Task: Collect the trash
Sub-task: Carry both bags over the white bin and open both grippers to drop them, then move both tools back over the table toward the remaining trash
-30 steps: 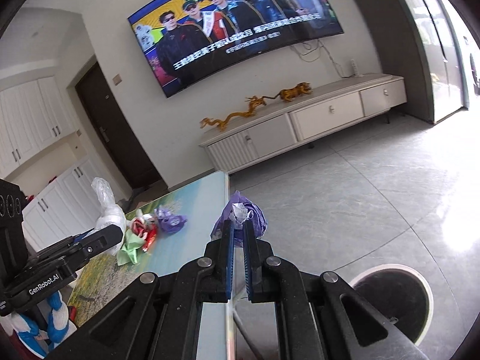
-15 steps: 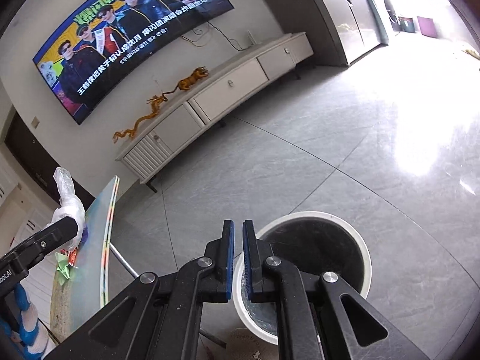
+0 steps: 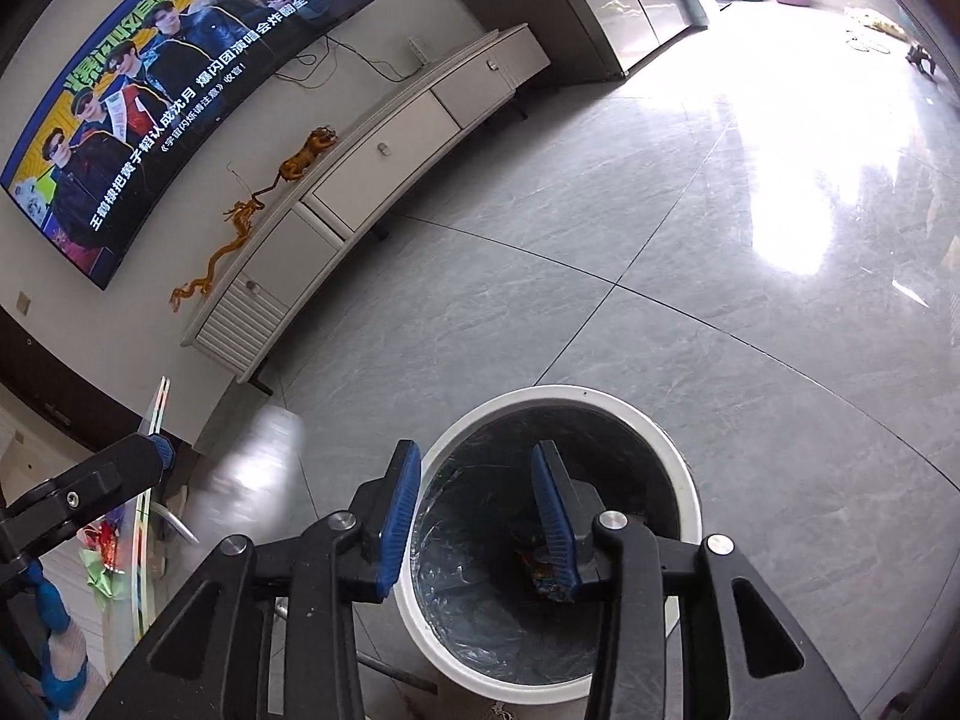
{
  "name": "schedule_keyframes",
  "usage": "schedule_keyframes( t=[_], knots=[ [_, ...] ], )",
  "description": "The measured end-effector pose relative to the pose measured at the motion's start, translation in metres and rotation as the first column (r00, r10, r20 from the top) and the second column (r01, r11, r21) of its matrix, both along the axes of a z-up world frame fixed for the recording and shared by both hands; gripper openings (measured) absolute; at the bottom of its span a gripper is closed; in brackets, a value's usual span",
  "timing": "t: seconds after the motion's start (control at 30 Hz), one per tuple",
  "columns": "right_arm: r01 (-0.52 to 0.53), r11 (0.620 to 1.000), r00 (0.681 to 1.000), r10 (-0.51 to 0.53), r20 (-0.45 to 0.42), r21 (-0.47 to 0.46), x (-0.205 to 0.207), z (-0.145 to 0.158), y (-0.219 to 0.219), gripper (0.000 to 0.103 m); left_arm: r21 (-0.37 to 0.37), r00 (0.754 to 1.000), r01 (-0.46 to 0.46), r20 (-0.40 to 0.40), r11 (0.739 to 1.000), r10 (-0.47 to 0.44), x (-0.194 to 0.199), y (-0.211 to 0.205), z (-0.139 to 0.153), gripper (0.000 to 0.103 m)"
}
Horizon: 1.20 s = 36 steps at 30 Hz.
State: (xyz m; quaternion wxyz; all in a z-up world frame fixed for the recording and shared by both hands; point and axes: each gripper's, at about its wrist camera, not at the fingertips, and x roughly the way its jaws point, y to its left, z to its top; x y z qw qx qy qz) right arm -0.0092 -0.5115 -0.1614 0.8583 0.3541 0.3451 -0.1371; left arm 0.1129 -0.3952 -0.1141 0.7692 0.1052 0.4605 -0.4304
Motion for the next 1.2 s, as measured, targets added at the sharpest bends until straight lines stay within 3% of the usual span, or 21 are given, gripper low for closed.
schedule_keyframes(
  t=[0.23, 0.57, 0.93, 1.13, 1.2],
  knots=[
    [0.010, 1.000, 1.000, -0.010, -0.007, 0.010, 0.006, -0.001, -0.001, 0.039, 0.003, 1.000, -0.030, -0.002, 1.000, 0.030, 0.009, 0.008, -0.001, 0.048],
    [-0.034, 0.999, 0.998, 0.035, 0.045, -0.021, 0.020, 0.030, 0.014, 0.042, -0.054, 0.980, -0.167, 0.100, 0.984, 0.172, 0.018, 0.060, 0.041, 0.049],
    [-0.098, 0.991, 0.986, 0.110, 0.129, -0.090, 0.034, 0.083, 0.050, 0.047, -0.125, 0.930, -0.312, 0.164, 0.942, 0.329, 0.027, 0.146, 0.083, 0.055],
    [-0.147, 0.979, 0.971, 0.170, 0.170, -0.141, 0.045, 0.115, 0.080, 0.049, -0.179, 0.890, -0.391, 0.176, 0.903, 0.420, 0.029, 0.201, 0.105, 0.056],
    [-0.163, 0.973, 0.965, 0.192, 0.182, -0.161, 0.048, 0.127, 0.091, 0.050, -0.198, 0.873, -0.418, 0.182, 0.887, 0.452, 0.029, 0.221, 0.111, 0.061]
  ],
)
